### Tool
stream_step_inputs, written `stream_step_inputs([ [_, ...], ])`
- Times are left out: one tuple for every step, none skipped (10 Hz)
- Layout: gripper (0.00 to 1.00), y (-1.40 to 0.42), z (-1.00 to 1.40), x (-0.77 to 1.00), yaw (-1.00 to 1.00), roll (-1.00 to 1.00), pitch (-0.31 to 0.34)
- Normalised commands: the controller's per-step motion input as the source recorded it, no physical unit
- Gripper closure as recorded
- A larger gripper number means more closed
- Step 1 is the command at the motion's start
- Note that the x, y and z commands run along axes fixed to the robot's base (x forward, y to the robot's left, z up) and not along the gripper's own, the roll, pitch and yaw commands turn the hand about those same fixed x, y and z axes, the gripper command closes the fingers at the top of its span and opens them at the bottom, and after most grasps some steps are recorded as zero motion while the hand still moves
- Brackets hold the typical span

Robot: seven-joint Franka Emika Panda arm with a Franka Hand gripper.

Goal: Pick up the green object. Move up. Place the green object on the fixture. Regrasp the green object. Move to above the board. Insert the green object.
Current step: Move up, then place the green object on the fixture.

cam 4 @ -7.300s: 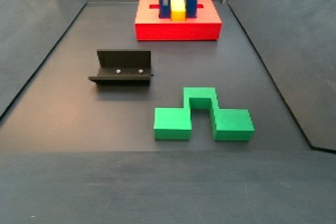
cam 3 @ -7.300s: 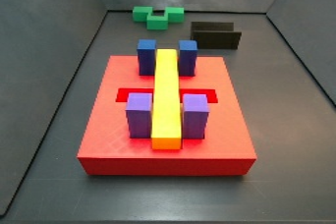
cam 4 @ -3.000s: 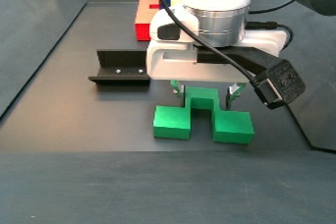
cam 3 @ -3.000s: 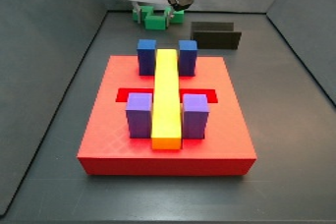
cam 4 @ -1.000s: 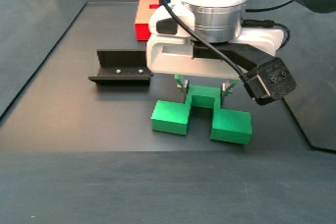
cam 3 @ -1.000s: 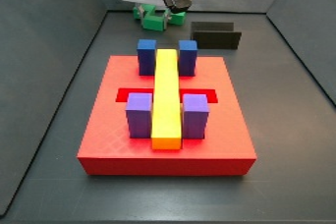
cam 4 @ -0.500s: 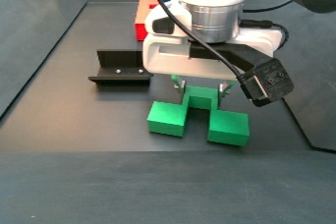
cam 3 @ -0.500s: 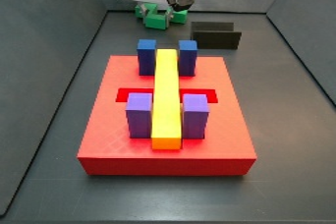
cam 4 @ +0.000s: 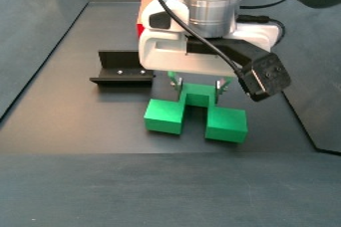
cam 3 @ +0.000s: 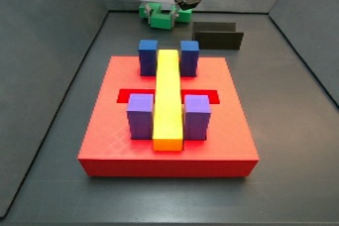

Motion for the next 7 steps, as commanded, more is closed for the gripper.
stream_step_inputs([
  [1.0, 0.05, 0.78, -0.07, -0.05, 0.0, 0.034],
  [1.0, 0.04, 0.51, -0.09, -0.06, 0.01, 0.055],
  [1.0, 0.03, 0.23, -0.04, -0.04, 0.03, 0.027],
  [1.0, 0.0, 0.0, 0.0, 0.0, -0.01, 0.0],
  [1.0, 0.0, 0.08, 0.13, 0.0, -0.48, -0.103],
  [1.0, 0.09, 0.27, 0.4, -0.05, -0.89, 0.0],
  [1.0, 0.2, 0.17, 0.5, -0.11, -0.99, 0.0],
])
